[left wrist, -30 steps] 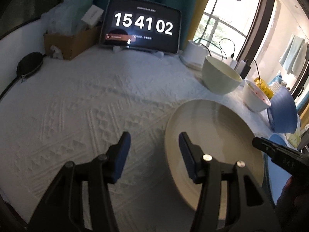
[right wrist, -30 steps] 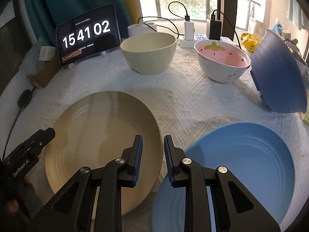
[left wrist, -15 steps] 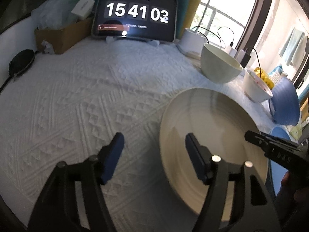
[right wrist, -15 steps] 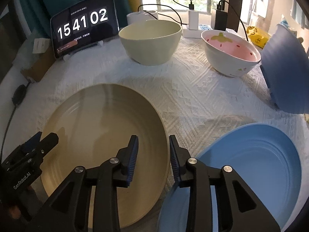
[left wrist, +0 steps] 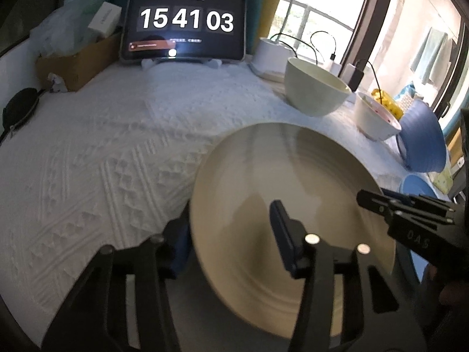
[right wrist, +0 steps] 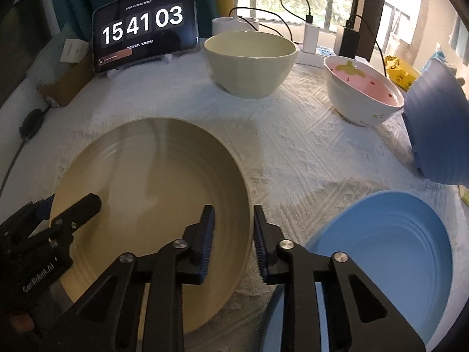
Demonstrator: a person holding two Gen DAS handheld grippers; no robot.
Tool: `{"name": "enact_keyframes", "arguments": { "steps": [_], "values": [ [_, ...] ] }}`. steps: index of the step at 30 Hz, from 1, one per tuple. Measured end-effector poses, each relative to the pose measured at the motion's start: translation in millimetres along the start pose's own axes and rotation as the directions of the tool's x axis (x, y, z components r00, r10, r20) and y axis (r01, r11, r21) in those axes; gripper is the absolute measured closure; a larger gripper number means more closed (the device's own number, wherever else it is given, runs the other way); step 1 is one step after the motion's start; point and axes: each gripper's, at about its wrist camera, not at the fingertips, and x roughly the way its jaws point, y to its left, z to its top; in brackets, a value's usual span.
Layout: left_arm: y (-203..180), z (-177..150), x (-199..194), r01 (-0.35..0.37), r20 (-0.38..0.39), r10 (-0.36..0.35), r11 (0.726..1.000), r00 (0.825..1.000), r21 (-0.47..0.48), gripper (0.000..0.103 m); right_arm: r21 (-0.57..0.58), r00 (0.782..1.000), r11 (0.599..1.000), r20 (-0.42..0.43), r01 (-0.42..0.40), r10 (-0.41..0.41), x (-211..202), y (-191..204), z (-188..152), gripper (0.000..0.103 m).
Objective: Organize plates and bowls
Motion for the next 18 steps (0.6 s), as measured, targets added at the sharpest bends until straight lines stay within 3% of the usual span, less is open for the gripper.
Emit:
{"name": "enact_keyframes", "arguments": {
  "steps": [18],
  "values": [
    [-11,-2,-25,0.005,0.049,-0.006,1.000,0.999,0.017,0.052,0.019,0.997,1.000,0.073,-0.022,0.020,-30,-4,-2,0.077]
  ]
}}
